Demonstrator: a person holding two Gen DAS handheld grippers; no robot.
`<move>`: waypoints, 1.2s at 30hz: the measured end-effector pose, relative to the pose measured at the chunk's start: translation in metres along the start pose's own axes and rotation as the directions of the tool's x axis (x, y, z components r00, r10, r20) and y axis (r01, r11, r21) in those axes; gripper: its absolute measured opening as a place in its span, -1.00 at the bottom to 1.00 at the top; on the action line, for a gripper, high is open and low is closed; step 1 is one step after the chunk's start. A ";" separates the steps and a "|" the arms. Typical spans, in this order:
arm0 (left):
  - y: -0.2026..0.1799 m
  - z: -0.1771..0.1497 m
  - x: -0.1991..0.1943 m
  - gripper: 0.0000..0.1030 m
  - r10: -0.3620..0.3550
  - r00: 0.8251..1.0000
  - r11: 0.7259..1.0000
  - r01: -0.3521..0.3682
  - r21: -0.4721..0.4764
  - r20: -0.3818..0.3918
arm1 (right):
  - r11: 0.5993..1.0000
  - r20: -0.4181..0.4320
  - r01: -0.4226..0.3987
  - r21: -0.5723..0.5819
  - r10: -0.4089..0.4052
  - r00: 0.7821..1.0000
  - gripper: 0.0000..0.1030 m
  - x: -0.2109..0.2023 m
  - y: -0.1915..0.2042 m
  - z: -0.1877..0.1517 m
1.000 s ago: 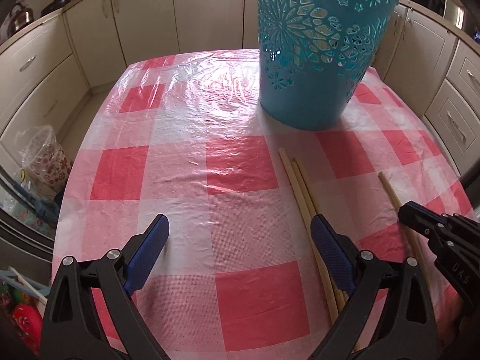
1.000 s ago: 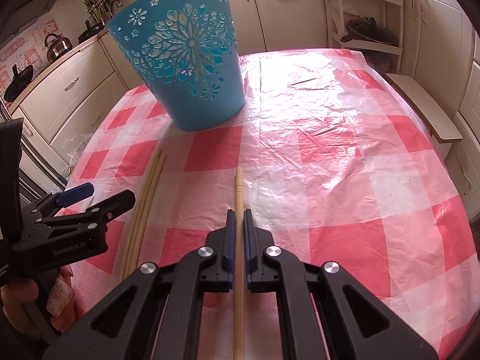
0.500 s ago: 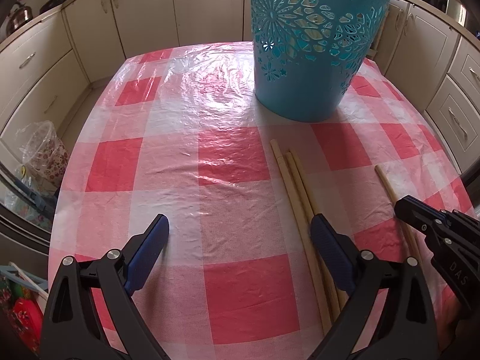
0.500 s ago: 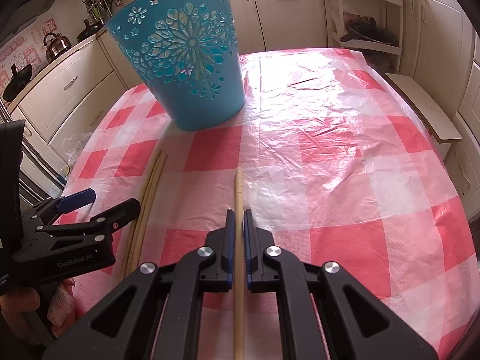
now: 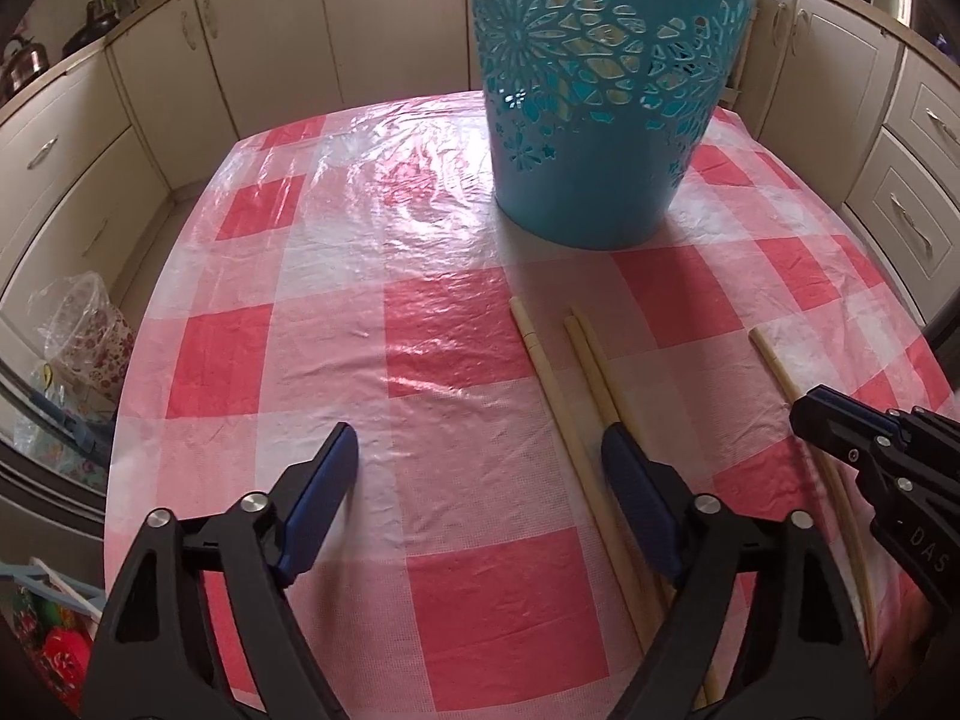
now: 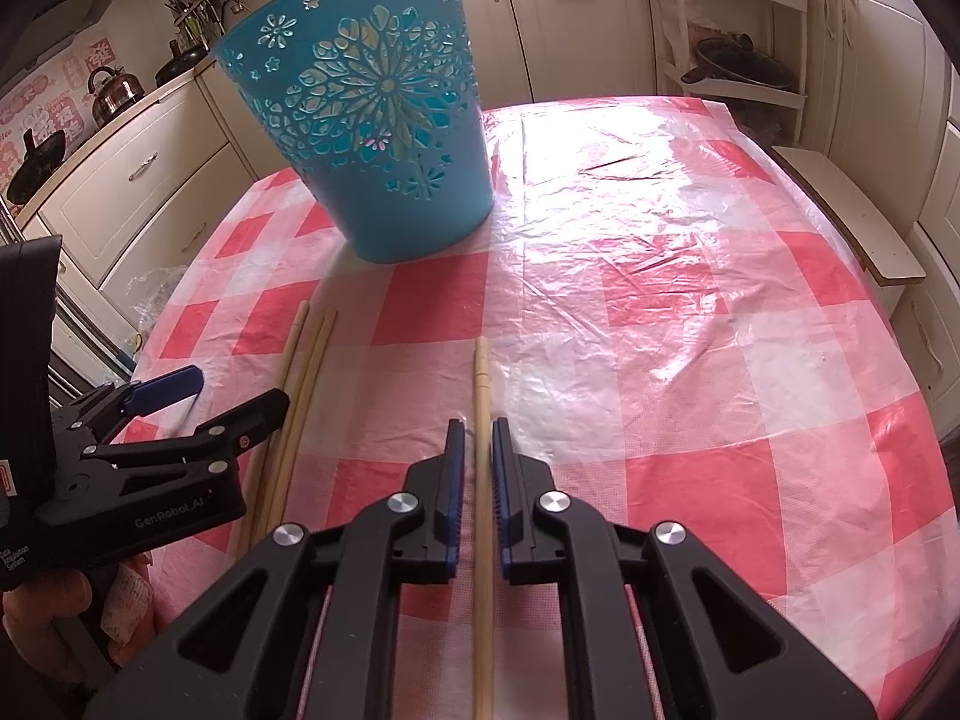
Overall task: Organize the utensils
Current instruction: 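Move the left tool over a wooden stick and close on it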
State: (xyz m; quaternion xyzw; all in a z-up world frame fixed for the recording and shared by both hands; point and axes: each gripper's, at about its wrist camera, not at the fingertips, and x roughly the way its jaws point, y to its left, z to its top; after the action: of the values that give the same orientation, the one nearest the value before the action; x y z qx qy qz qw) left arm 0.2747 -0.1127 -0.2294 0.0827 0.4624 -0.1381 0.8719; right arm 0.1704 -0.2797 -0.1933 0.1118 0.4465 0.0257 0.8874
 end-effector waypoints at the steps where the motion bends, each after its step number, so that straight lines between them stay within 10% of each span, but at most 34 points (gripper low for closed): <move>1: -0.002 0.003 0.000 0.30 -0.010 1.000 1.000 0.010 0.012 -0.001 | 1.000 0.001 0.000 -0.004 0.000 1.000 -0.73 0.000 0.001 0.000; 9: -0.010 0.017 0.003 -0.79 -0.122 0.992 0.986 0.124 0.110 -0.027 | 1.000 0.002 -0.007 -0.015 0.007 1.000 -0.60 0.001 0.005 0.000; 15: -0.006 0.021 0.004 -0.84 -0.160 0.983 0.958 0.176 0.227 -0.091 | 1.000 -0.001 -0.012 -0.010 0.012 1.000 -0.58 0.001 0.005 0.000; 36: -0.022 0.010 -0.003 -0.59 0.078 0.997 0.980 -0.073 0.184 -0.020 | 0.999 -0.004 0.016 -0.034 -0.016 1.000 -0.58 0.001 0.007 0.002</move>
State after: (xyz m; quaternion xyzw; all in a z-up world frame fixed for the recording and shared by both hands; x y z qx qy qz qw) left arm 0.2738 -0.1354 -0.2215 0.1820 0.4559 -0.1456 0.8590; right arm 0.1729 -0.2727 -0.1917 0.0932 0.4485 0.0266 0.8885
